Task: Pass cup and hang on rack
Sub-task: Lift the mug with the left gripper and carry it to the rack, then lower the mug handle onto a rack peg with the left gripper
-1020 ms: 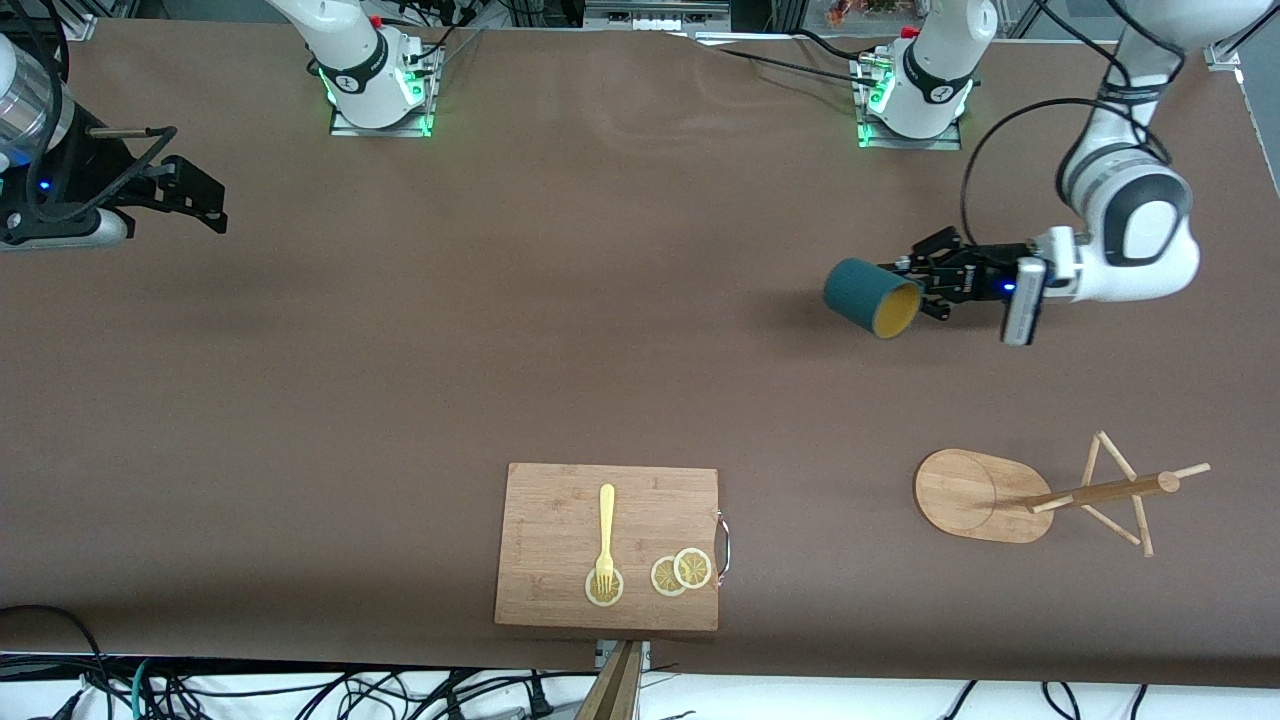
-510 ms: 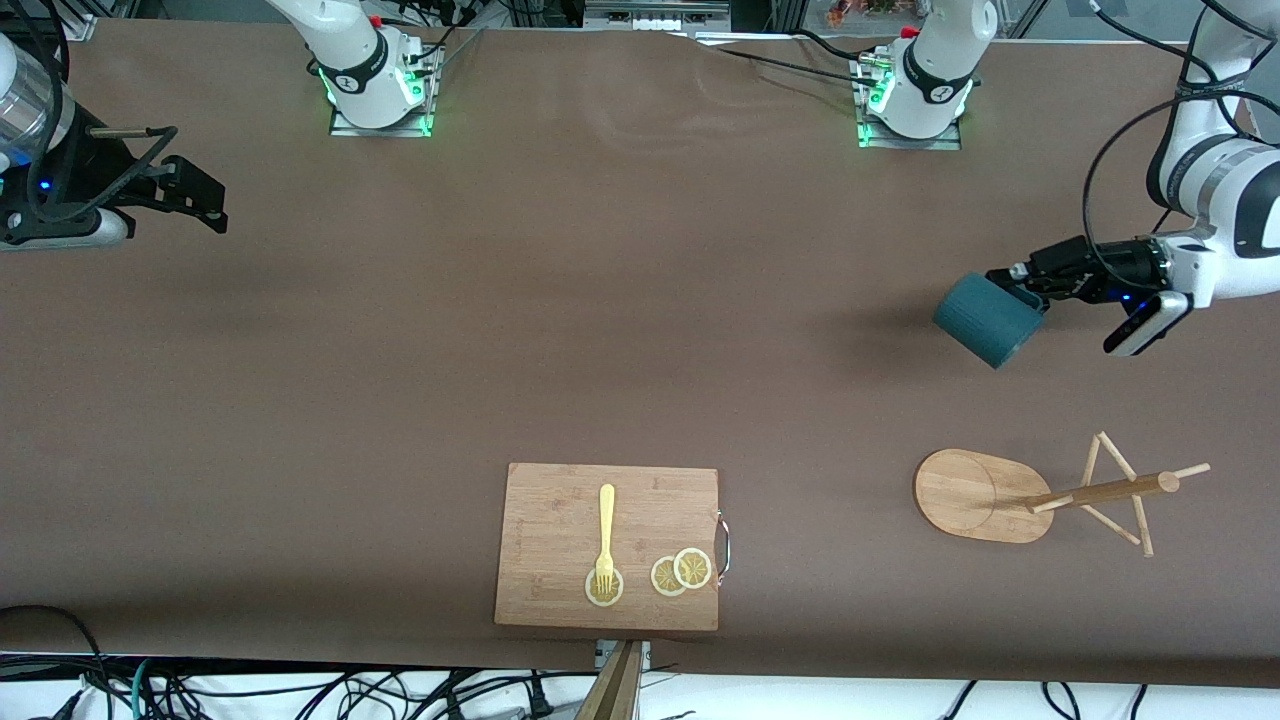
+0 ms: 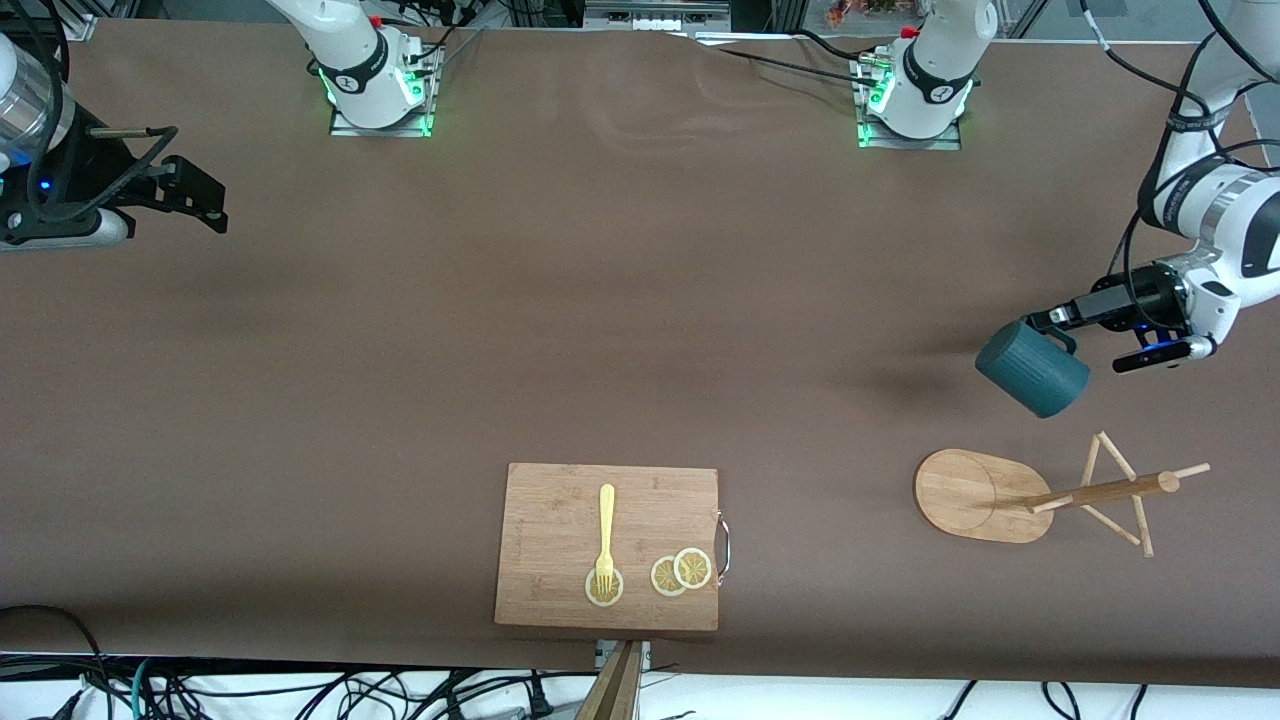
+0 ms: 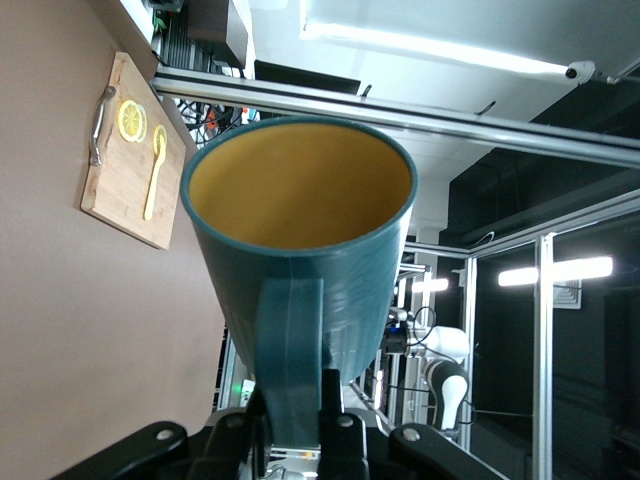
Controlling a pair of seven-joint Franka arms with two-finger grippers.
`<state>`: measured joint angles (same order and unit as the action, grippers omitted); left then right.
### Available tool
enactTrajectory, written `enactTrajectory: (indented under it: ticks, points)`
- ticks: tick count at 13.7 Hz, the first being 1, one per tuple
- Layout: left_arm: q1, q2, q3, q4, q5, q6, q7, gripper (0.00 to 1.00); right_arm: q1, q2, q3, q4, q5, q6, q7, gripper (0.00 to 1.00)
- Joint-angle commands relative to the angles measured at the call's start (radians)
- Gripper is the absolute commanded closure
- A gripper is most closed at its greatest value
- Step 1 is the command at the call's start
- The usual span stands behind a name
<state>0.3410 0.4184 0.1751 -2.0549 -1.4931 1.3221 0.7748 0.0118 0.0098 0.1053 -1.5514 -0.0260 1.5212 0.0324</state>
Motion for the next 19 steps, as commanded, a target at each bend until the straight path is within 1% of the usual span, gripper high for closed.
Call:
enactTrajectory:
  ticks: [1,4,8,11,13,19]
  points:
    - [0.032,0.089,-0.013,0.097,-0.065,-0.058,-0.046,1.00,-0.007,0.001,0.010,0.010,-0.012,-0.007,-0.009,0.00]
    - [0.064,0.144,-0.016,0.154,-0.097,-0.098,-0.074,1.00,-0.007,0.001,0.010,0.010,-0.012,-0.007,-0.009,0.00]
    - [0.064,0.230,-0.016,0.220,-0.182,-0.124,-0.077,1.00,-0.007,0.001,0.010,0.010,-0.012,-0.006,-0.009,0.00]
    - [0.065,0.282,-0.016,0.245,-0.225,-0.168,-0.074,1.00,-0.007,0.001,0.010,0.010,-0.012,-0.006,-0.009,0.00]
    - [0.065,0.302,-0.016,0.255,-0.249,-0.173,-0.074,1.00,-0.009,0.001,0.010,0.010,-0.012,-0.004,-0.009,0.00]
    - [0.078,0.365,-0.016,0.285,-0.279,-0.205,-0.065,1.00,-0.009,0.001,0.010,0.010,-0.012,-0.004,-0.009,0.00]
